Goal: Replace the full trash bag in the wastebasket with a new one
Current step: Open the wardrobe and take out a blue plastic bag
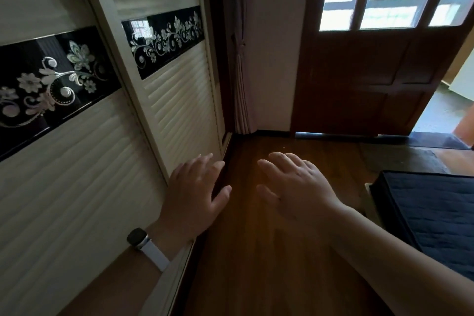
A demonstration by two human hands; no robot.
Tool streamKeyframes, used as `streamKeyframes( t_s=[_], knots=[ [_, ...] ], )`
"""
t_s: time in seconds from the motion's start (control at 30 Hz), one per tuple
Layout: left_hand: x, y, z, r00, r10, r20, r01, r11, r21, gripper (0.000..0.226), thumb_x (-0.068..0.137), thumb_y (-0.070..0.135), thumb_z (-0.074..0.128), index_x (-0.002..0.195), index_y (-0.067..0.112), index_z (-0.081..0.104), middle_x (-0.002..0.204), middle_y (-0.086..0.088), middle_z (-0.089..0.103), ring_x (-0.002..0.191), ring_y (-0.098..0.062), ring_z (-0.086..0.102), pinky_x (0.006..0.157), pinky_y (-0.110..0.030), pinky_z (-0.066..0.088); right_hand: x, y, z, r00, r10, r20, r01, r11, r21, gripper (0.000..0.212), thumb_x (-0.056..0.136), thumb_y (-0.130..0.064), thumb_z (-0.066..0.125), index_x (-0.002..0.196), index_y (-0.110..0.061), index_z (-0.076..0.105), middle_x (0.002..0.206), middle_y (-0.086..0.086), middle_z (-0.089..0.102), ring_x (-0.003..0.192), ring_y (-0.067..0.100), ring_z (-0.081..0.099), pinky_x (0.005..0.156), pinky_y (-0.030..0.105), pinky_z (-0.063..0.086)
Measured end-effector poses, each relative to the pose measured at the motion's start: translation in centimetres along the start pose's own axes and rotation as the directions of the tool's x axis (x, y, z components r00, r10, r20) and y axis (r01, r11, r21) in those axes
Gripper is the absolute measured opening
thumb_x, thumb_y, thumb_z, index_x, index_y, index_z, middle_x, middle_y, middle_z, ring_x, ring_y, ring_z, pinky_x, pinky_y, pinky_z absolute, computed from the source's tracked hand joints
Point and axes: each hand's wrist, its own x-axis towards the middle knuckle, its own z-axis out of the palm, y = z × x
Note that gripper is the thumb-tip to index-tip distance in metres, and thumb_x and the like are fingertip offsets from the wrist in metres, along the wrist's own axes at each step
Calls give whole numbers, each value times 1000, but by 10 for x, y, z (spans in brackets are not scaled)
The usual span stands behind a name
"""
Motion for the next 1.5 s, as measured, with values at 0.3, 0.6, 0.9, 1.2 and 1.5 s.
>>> streamKeyframes(
  t_s=[0.3, 0.6, 0.9, 1.2, 1.5],
  knots=[
    [97, -42, 45, 995, -101, -10, 101, 984, 144, 50, 88, 49, 46, 127, 20, 54, 134, -10, 55, 124, -30, 48, 100, -49, 40, 121, 58, 41, 996, -81, -37, 83, 995, 55, 53, 92, -58, 33, 133, -28, 48, 135, -2, 53, 124, 20, 50, 94, 36, 46],
    [222, -74, 71, 953, -283, -111, 304, 909, 286, 52, 87, 48, 46, 127, 17, 58, 134, -13, 55, 124, -33, 46, 98, -49, 42, 280, 139, 64, 963, -265, -49, 269, 955, 128, 58, 92, -60, 29, 137, -28, 43, 142, 0, 47, 131, 21, 44, 103, 40, 41],
    [280, -120, 41, 864, -402, -304, 494, 794, 354, 52, 90, 45, 48, 133, 15, 54, 138, -14, 51, 128, -36, 44, 102, -51, 38, 399, 150, 73, 897, -423, -130, 441, 878, 184, 56, 93, -59, 35, 138, -27, 41, 142, 1, 48, 131, 23, 45, 102, 43, 41],
    [283, -191, 7, 759, -470, -451, 646, 636, 423, 51, 91, 41, 52, 133, 13, 52, 139, -14, 48, 129, -35, 43, 101, -55, 39, 490, 82, 74, 780, -573, -251, 621, 755, 209, 56, 92, -57, 33, 138, -25, 39, 141, 2, 48, 130, 23, 45, 102, 44, 41],
    [318, -271, -7, 690, -291, -663, 652, 646, 396, 65, 88, 43, 58, 143, 13, 41, 153, -20, 30, 144, -38, 23, 116, -47, 20, 581, -6, 73, 634, -632, -445, 746, 651, 140, 58, 90, -55, 39, 138, -22, 42, 141, 5, 48, 129, 25, 45, 100, 42, 42]
  ],
)
